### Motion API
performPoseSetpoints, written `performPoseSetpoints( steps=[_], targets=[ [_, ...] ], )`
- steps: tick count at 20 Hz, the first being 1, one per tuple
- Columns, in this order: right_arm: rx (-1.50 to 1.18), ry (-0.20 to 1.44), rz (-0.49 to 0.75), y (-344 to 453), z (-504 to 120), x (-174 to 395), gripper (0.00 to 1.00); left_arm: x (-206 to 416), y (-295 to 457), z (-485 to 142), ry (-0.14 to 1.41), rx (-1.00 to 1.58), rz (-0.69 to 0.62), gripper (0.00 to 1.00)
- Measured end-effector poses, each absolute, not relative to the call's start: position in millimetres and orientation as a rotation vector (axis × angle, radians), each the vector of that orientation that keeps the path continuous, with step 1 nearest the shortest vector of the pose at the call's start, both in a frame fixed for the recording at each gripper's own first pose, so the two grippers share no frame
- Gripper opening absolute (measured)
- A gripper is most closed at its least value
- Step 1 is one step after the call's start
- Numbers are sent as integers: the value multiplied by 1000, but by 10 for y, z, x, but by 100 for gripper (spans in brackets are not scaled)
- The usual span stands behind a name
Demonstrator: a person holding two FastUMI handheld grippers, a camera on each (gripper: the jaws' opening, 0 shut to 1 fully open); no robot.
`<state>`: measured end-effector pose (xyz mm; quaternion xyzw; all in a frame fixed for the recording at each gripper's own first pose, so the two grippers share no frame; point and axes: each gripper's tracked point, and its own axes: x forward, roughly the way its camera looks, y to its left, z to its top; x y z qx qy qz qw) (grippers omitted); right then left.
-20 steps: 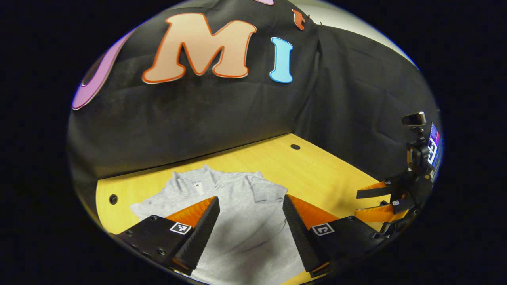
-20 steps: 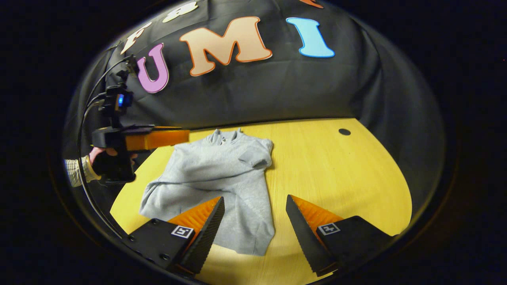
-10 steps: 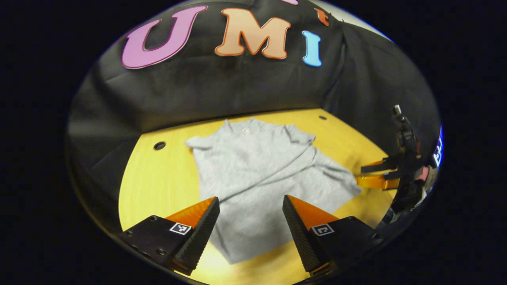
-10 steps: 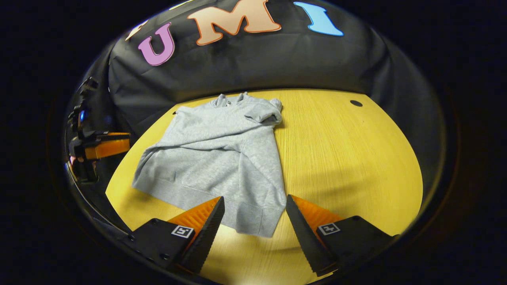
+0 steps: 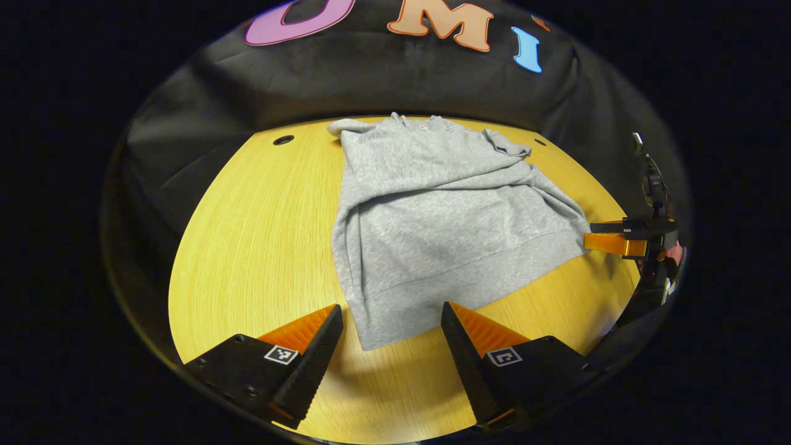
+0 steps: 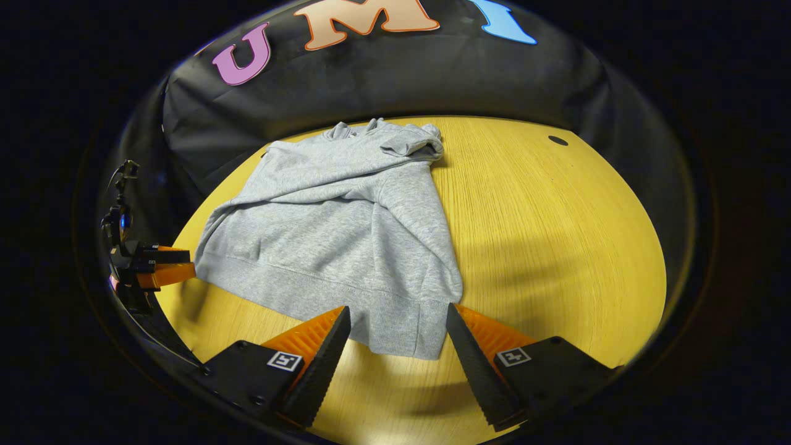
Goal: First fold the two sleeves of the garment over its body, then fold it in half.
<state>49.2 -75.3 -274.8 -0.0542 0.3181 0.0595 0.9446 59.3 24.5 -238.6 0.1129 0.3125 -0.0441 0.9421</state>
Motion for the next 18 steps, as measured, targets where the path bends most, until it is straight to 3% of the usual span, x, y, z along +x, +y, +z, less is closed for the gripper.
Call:
performPoseSetpoints(
  steps=[4, 5, 6, 7, 10, 14, 15, 17, 18],
  targets=[
    [-134, 645, 102, -770, -2792, 504, 98, 594, 296, -2506, 663, 223, -66, 95],
    [-142, 643, 99, -768, -2787, 498, 94, 610, 281, -2497, 656, 228, -65, 94],
    [-154, 644, 84, -785, -2803, 509, 97, 624, 264, -2505, 657, 232, -64, 94],
    [-166, 644, 74, -800, -2795, 506, 88, 636, 281, -2517, 659, 244, -52, 94],
    [-174, 653, 87, -732, -2829, 511, 89, 682, 251, -2513, 653, 257, -18, 94],
    [-166, 665, 107, -655, -2848, 490, 63, 724, 220, -2503, 621, 243, -6, 80],
    [-170, 657, 111, -646, -2831, 503, 49, 726, 231, -2514, 627, 241, -10, 69],
    [-144, 681, 144, -557, -2900, 526, 47, 748, 183, -2508, 619, 236, -28, 46],
    [-131, 680, 141, -523, -2860, 484, 17, 762, 147, -2504, 609, 228, -38, 38]
  ],
)
